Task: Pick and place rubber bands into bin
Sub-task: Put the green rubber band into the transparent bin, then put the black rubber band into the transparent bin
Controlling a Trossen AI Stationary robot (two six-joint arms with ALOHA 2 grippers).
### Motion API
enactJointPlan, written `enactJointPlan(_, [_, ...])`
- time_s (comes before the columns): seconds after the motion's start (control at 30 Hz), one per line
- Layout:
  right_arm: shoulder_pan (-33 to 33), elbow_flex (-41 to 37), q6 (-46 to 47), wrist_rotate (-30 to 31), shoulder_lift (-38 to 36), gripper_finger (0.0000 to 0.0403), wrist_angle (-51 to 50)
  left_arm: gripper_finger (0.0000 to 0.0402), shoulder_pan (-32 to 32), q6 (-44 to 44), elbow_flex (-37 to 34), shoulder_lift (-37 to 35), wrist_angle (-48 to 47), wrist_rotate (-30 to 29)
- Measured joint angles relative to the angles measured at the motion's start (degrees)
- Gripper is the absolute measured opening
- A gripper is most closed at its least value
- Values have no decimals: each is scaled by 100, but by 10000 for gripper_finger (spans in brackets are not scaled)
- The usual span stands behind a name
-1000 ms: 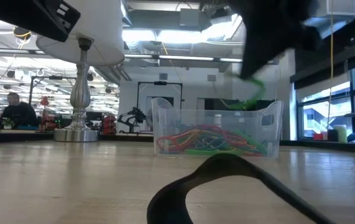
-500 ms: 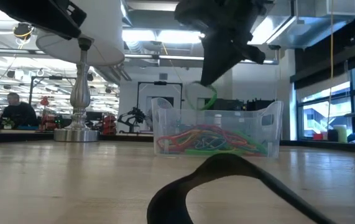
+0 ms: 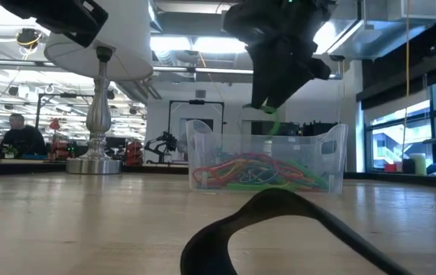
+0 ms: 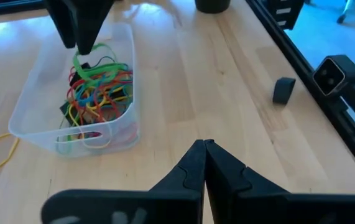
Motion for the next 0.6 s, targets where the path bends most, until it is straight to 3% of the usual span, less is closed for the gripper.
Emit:
enactJointPlan(0.13, [58,0,-274,-4,-5,163,-166,2,32,9,224,325,0,-16])
enactJointPlan(0.33, [54,0,-331,3,23,164,-1446,3,176,-40,762,1162,16,-18])
enactJointPlan(0.5, [114,-17,-1579,-88,25,161,-791,3,304,-249,1294,1889,77,-5])
enactJointPlan(0.6, [127,-17,-1624,391,25,161,-794,3,344,-409,1630,2264,93,-7])
